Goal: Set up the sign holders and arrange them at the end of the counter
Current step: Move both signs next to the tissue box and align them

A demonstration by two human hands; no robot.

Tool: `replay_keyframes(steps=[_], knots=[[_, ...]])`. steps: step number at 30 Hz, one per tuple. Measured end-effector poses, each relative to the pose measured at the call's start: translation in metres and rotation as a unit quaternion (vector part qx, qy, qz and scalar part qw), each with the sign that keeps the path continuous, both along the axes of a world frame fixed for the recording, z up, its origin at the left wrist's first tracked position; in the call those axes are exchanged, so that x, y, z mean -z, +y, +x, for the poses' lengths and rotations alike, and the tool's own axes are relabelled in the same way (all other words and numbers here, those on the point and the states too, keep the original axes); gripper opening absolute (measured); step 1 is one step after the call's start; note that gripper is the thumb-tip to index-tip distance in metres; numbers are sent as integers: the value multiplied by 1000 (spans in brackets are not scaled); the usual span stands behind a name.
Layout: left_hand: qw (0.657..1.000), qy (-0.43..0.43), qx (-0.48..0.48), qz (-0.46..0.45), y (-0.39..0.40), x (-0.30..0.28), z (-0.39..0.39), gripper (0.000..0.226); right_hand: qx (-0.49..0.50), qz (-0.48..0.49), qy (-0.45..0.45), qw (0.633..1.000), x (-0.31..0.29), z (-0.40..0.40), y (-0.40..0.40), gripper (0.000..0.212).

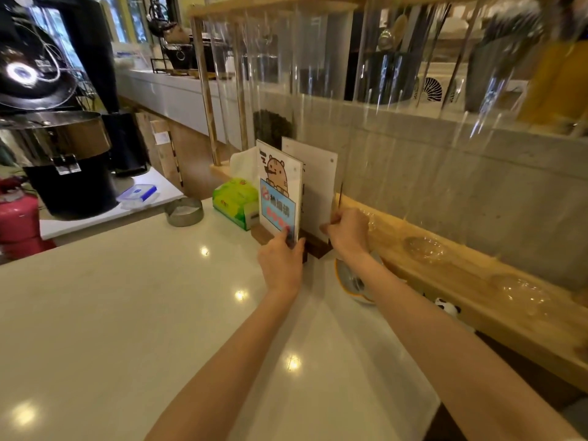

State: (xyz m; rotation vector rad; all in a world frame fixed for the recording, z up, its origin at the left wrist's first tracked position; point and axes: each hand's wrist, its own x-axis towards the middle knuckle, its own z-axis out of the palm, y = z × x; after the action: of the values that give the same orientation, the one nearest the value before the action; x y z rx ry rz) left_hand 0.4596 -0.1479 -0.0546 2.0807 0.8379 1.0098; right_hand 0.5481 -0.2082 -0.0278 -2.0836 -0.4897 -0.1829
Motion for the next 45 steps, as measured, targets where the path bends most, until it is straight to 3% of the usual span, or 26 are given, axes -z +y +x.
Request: replay_keyframes(steps=[6,9,12,14,18,20,26,45], knots=[[1000,-8,1,-17,-3,0,1,42,-46,-28,-7,998,0,4,-5,5],[1000,-6,13,-21,-2,1,-1,45,-32,-17,-2,999,-8,3,-8,13],[997,-27,67,-33,3,3,-11,44,10,64,-95,993,-20,-8,-16,11],[995,-39,95,-21,11,6,-20,39,-15,90,-134,987,-26,-13,-20,8],[987,87,131,15,27,10,-28,31,-182,27,-5,983,-27,-18,-11,22],[980,136,142,34,30,11,-28,30,-218,-20,4,976,-23,-19,-4,31],[973,144,156,89,26,15,-23,30,-181,-8,-47,982,-14,-13,1,11],[969,155,166,102,16,17,-22,33,-172,-9,-21,985,-23,-15,-15,8]])
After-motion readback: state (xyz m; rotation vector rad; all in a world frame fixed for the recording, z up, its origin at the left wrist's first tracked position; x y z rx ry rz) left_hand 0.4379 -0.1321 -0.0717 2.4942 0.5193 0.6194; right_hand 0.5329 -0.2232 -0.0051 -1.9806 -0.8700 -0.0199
